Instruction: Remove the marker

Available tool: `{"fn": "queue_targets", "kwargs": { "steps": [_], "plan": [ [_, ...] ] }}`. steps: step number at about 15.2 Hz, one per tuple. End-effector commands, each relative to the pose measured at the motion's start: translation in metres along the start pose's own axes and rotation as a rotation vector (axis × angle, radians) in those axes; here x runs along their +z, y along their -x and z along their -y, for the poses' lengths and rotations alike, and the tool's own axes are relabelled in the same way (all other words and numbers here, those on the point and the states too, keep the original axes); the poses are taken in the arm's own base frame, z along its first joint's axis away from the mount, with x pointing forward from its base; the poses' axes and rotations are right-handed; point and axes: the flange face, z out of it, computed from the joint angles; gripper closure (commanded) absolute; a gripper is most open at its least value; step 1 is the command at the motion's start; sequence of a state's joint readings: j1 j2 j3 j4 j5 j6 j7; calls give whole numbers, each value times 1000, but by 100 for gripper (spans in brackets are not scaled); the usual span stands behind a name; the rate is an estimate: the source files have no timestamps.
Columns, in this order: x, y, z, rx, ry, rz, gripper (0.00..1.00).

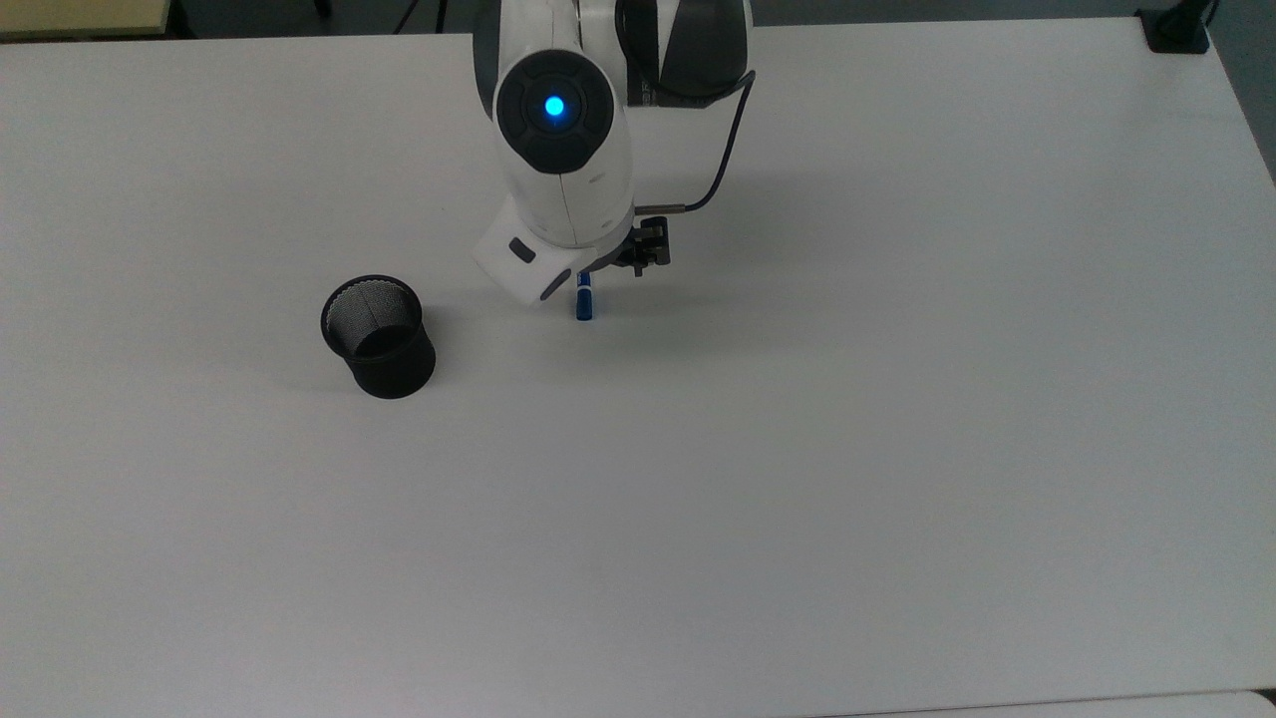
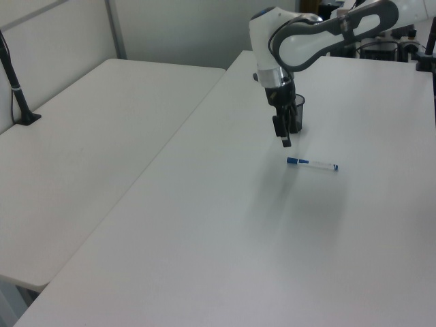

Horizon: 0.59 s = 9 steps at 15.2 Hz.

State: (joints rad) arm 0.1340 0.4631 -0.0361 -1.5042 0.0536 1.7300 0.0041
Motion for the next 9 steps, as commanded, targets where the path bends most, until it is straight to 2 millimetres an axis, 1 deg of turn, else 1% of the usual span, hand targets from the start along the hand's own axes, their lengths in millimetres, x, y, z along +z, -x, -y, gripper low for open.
{"fn": "queue_targets", "kwargs": {
  "steps": [1, 2, 3, 4, 7, 9],
  "plan": [
    [-65, 31, -16, 41, 28, -88, 0],
    [-82, 39, -28, 60, 24, -113, 0],
    [-94, 46, -36, 72, 21, -130, 0],
    [-105, 56, -42, 80, 19, -124, 0],
    [-134, 85, -73, 94, 6, -118, 0],
    [-144, 98, -97, 74, -7, -114, 0]
  ]
}}
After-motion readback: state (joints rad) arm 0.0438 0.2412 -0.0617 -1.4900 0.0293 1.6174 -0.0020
